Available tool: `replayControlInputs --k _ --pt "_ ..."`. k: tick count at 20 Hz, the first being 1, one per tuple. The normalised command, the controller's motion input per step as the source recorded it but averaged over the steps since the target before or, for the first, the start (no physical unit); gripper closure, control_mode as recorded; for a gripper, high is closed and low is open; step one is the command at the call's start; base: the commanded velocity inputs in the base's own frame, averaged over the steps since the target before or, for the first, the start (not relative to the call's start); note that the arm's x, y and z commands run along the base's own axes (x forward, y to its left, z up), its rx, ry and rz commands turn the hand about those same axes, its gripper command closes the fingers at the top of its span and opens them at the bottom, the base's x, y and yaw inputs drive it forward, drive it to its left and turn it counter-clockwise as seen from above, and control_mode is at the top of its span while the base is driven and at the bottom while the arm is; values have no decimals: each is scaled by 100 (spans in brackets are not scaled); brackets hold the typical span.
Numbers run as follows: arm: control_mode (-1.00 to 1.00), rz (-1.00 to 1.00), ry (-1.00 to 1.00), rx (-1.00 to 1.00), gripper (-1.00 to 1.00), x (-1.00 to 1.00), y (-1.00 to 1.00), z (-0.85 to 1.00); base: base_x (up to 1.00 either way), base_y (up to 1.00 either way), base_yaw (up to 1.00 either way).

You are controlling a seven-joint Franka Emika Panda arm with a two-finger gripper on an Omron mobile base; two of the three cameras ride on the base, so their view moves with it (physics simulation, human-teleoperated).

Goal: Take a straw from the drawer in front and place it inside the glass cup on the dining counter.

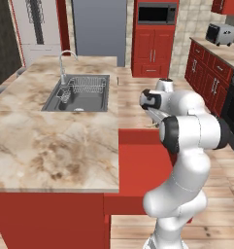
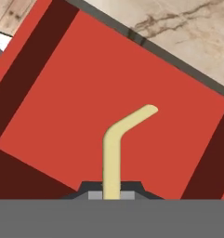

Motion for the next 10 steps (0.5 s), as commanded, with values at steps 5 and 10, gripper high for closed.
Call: replayControlInputs --k 5,10 --pt "-100 -13 -7 0 100 -2 36 24 0 0 0" --pt "-100 -20 -17 0 100 -2 37 23 0 0 0"
